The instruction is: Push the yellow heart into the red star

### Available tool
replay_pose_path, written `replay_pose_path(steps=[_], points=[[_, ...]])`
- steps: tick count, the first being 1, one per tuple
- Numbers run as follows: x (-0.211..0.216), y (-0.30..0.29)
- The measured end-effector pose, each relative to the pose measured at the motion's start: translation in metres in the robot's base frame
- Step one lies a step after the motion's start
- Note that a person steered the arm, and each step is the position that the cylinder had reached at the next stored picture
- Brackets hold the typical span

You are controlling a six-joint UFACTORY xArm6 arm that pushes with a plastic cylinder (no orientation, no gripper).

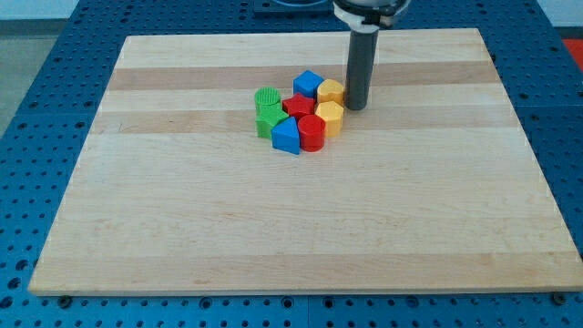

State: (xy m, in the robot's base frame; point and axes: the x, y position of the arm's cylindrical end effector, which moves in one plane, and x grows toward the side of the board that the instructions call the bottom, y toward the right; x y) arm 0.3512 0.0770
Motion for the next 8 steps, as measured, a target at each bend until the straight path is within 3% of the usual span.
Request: replay_pose_path(steps=[2,8], points=[[-0.033,0.018],[-0.017,-0.022]])
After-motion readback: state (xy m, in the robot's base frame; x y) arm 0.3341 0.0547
